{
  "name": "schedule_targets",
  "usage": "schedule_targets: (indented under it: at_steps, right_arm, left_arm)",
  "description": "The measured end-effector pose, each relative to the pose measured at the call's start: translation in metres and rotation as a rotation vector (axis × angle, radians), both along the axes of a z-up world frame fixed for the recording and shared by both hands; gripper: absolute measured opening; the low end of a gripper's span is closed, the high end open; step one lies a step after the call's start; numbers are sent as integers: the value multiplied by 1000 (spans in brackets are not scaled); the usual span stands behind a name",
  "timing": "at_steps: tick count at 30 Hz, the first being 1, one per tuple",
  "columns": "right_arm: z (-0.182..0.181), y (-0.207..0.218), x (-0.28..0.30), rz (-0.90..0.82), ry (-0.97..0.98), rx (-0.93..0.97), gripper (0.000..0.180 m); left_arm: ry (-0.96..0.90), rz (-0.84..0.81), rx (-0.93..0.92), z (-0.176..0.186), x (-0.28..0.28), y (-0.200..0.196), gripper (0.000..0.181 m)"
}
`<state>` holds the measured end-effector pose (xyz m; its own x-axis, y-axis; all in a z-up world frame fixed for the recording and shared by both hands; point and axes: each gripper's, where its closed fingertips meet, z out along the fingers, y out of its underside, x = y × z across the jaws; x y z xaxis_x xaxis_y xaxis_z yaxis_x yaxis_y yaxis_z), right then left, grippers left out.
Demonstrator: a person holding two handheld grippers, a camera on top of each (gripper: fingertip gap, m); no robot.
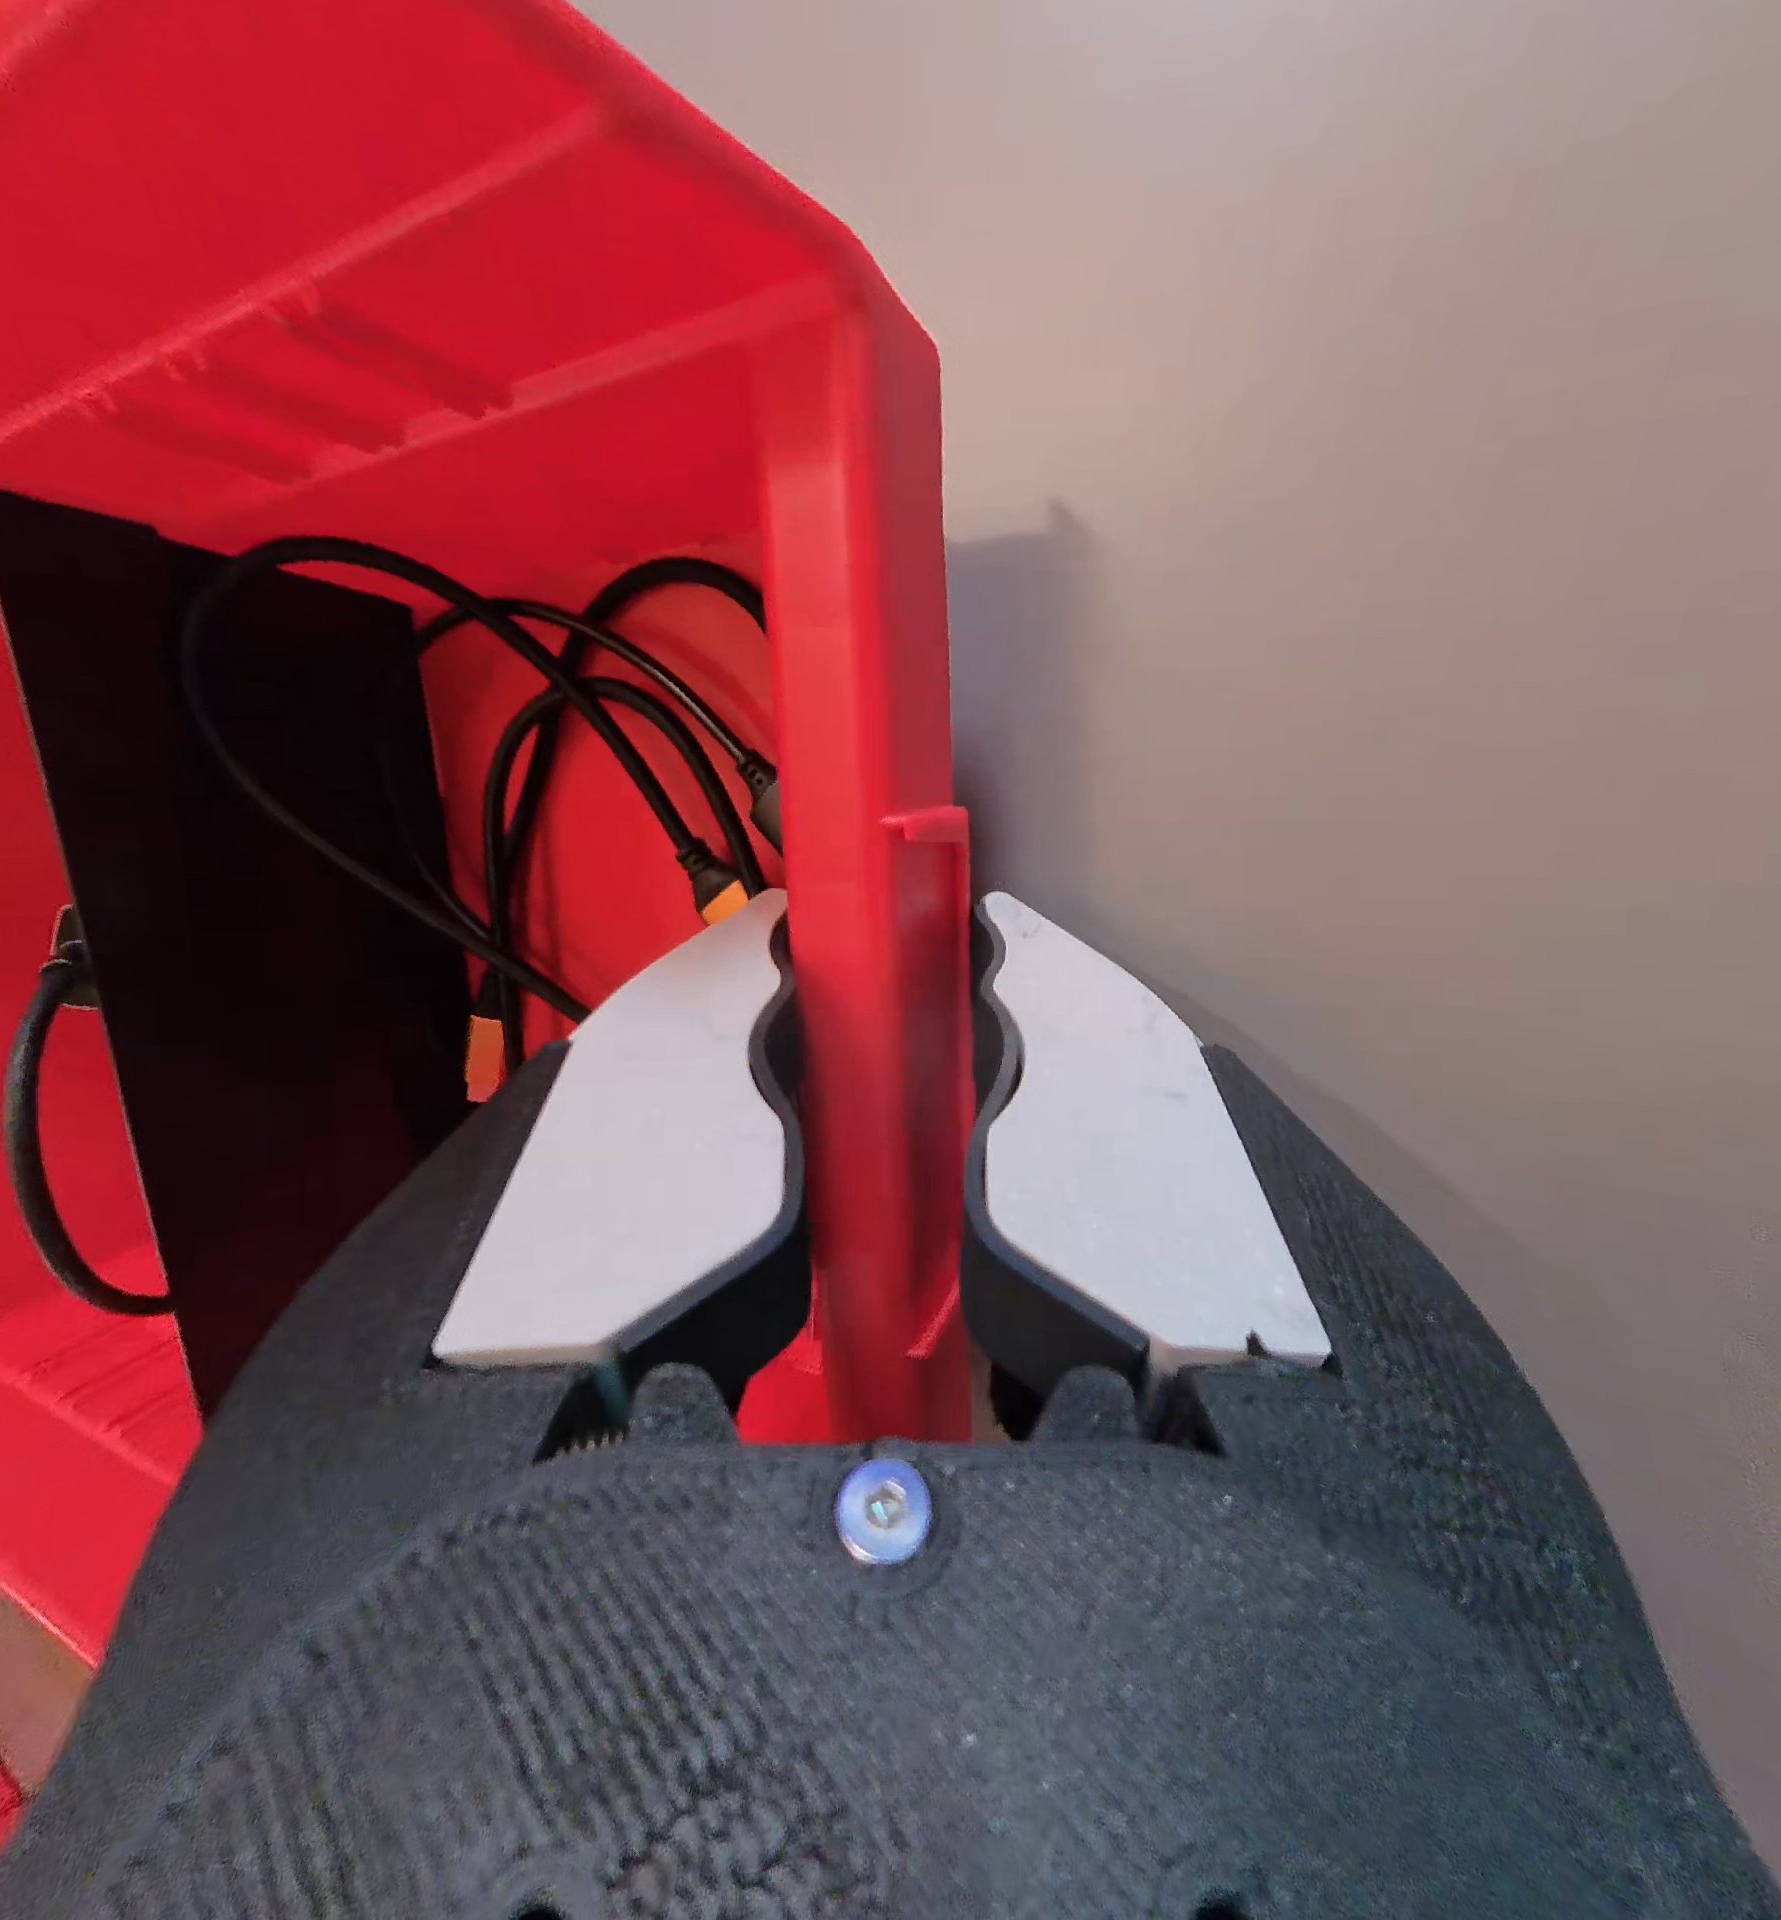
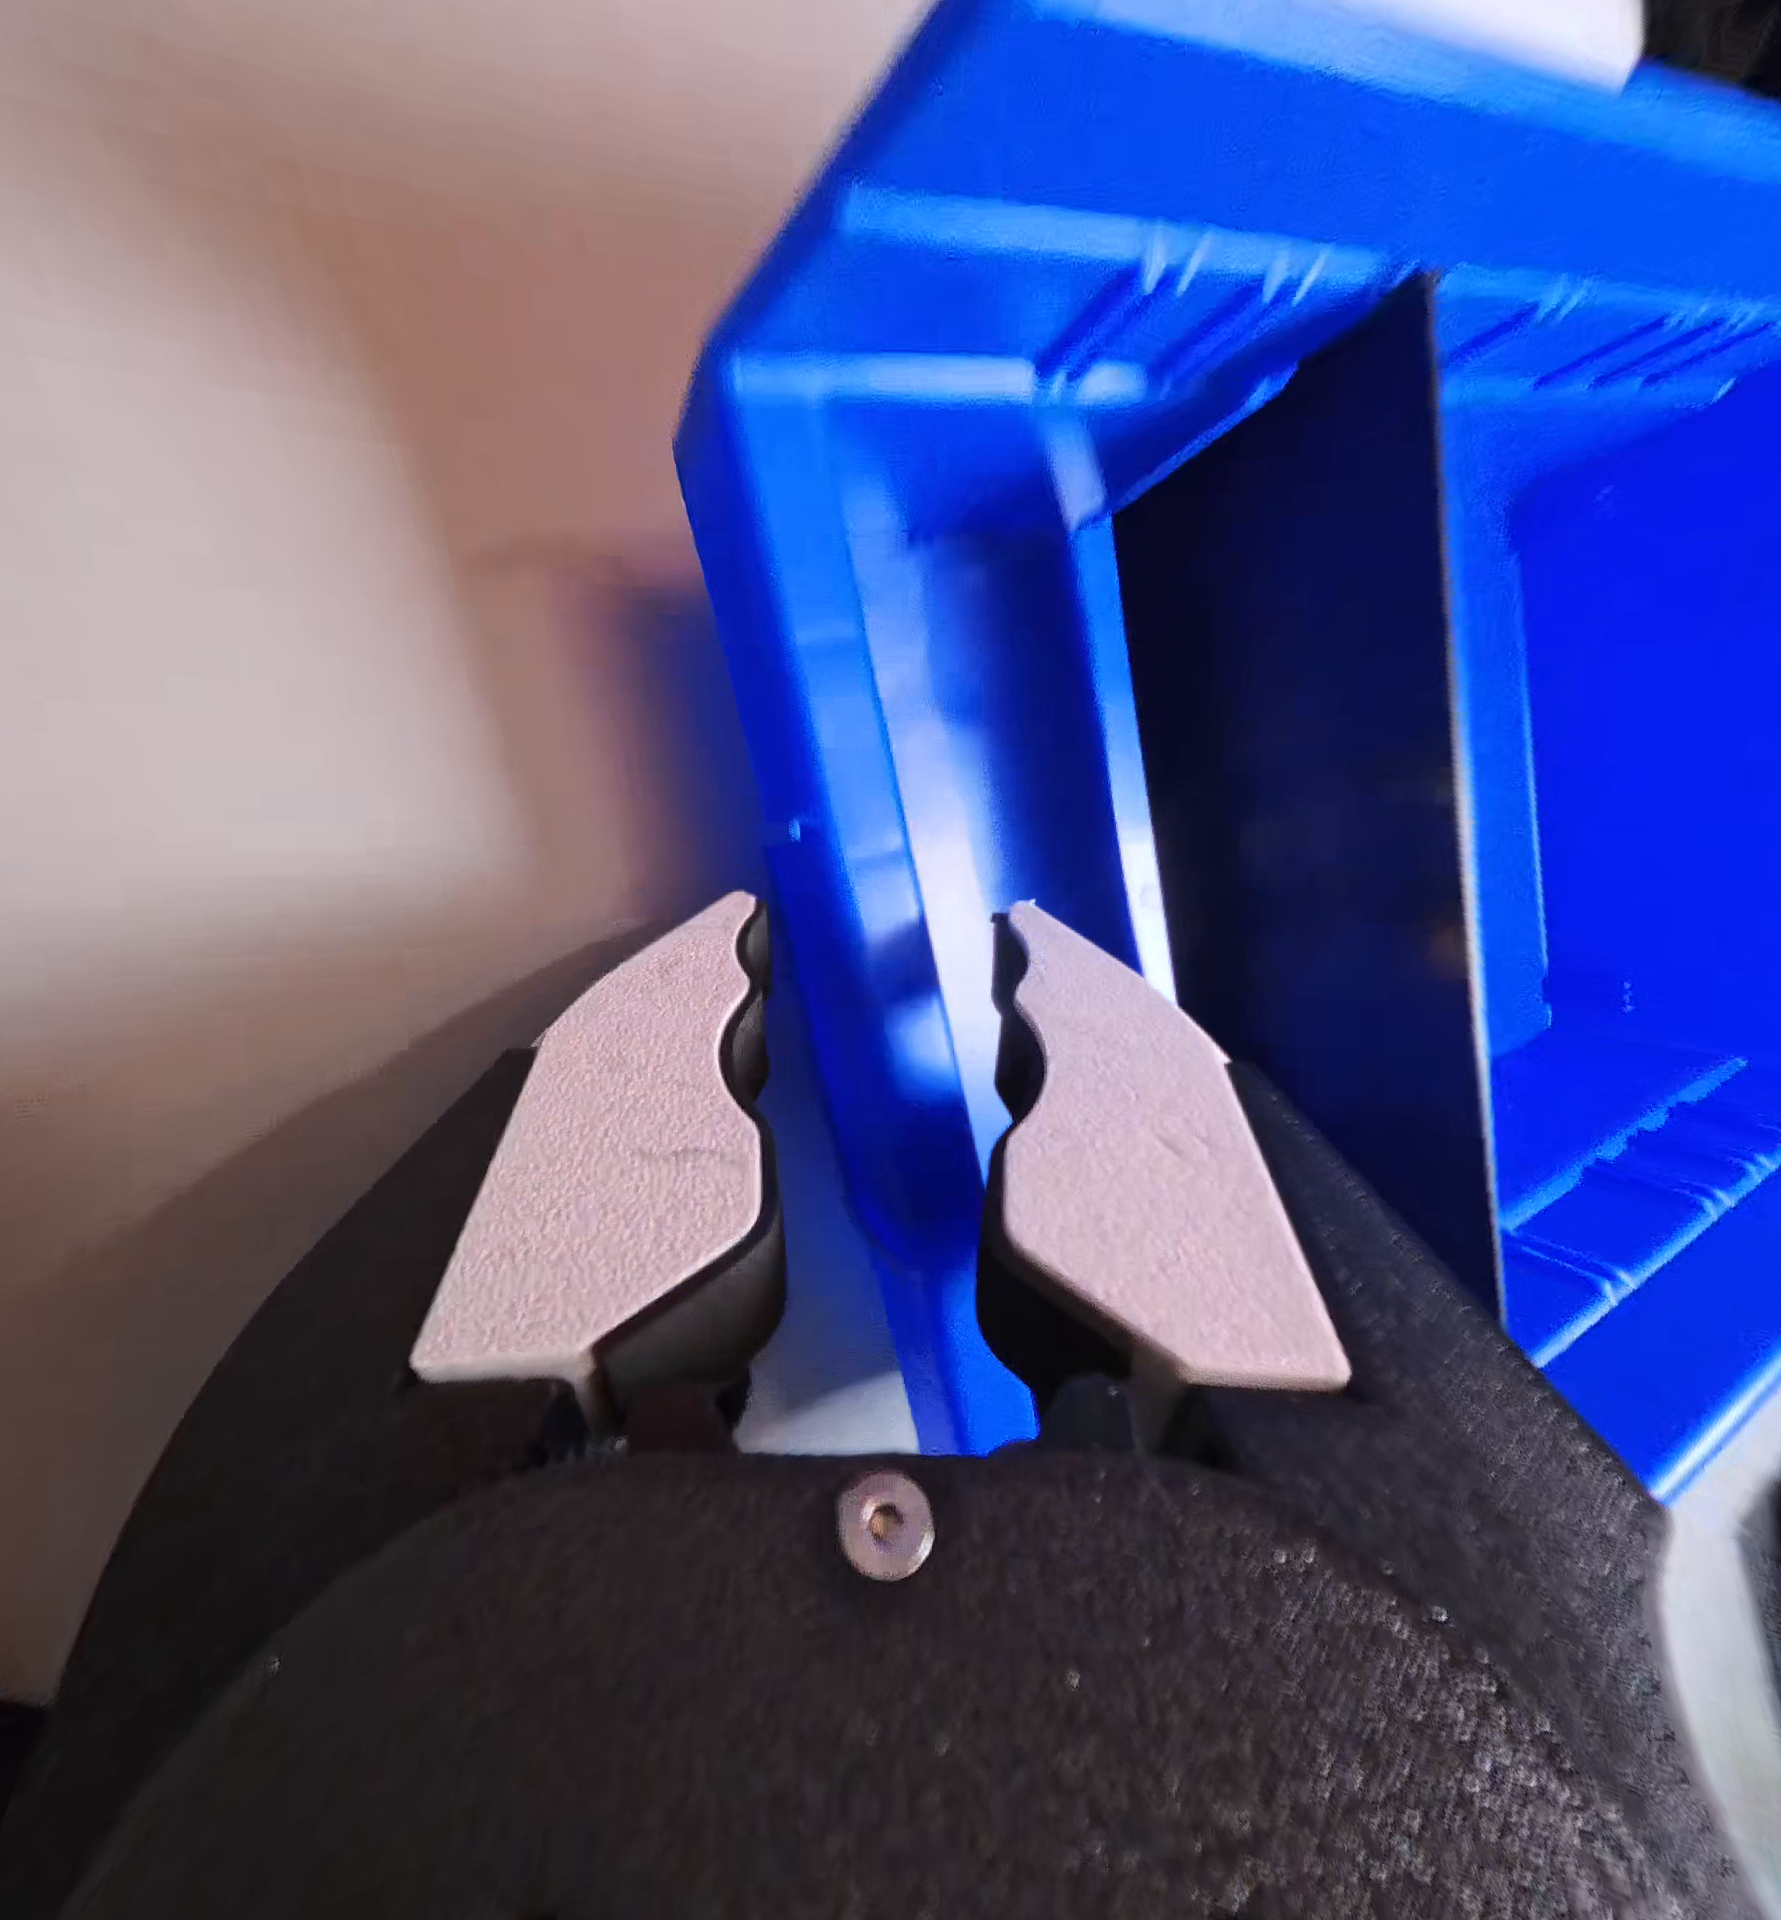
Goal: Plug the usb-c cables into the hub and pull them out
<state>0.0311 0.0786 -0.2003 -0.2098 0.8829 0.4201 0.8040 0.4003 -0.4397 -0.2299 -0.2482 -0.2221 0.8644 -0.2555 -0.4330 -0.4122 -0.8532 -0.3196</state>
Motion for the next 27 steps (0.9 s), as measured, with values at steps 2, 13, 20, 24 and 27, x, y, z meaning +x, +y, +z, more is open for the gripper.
schedule_targets:
  at_steps: [2, 13, 20, 24, 27]
  right_arm:
    - [26, -15, -11, 15, 157, -70, 43]
    - [97, -58, -27, -52, 908, -415, 37]
    - [74, -78, -33, 2, 872, -366, 36]
    - [70, -79, -30, 14, 868, -352, 35]
    - [70, -77, -29, 12, 867, -353, 35]
  left_arm:
    - [-24, 11, 41, 2, -5, 6, 33]
    - [-101, 152, 343, 107, -51, 12, 37]
    - [66, 325, 73, 77, -138, -1, 38]
    - [72, 323, 4, 60, -151, 2, 31]
    - [63, 309, 36, 64, -147, 10, 29]
